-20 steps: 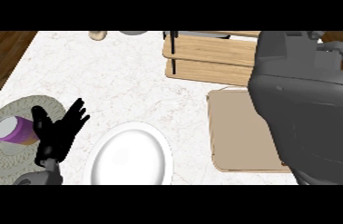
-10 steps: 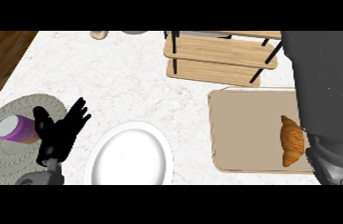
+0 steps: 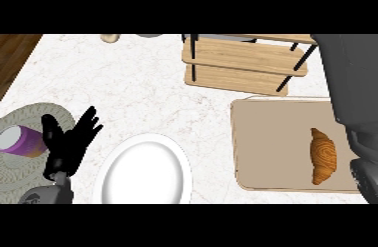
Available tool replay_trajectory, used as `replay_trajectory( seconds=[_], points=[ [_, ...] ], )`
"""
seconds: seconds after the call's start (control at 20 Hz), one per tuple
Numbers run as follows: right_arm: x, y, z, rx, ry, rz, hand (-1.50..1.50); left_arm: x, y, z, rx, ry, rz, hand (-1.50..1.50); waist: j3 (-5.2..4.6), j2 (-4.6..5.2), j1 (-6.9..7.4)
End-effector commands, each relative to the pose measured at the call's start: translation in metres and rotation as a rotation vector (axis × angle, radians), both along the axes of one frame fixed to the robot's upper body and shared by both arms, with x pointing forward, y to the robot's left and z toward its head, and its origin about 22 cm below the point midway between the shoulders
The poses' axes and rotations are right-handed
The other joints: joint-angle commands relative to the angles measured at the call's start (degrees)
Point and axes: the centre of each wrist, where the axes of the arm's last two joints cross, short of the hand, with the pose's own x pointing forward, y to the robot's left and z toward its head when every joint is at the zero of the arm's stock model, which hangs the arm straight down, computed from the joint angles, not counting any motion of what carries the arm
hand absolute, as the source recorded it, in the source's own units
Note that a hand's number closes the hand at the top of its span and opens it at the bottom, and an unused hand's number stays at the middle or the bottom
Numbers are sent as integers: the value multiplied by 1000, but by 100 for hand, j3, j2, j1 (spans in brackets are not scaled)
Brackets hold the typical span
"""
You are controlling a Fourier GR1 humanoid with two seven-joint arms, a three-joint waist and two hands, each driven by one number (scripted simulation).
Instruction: Pick the tomato from the tray and place it in the tiered shelf
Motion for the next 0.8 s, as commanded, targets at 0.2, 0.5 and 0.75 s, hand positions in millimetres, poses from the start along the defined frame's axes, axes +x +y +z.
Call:
replay_trajectory(
  seconds=[0.2, 0.5, 0.75],
  points=[
    [34, -4, -24, -29, -40, -4, 150, -3, -8, -3, -12, 28, -10, 0, -22, 35, 68],
    [41, -14, -31, -13, -64, 45, 150, -4, 5, -26, -11, 26, -4, 0, -24, 36, 2],
    [40, -10, -32, -4, -48, 62, 150, 9, -2, -12, -13, 37, -1, 0, -21, 12, -36]
  ],
)
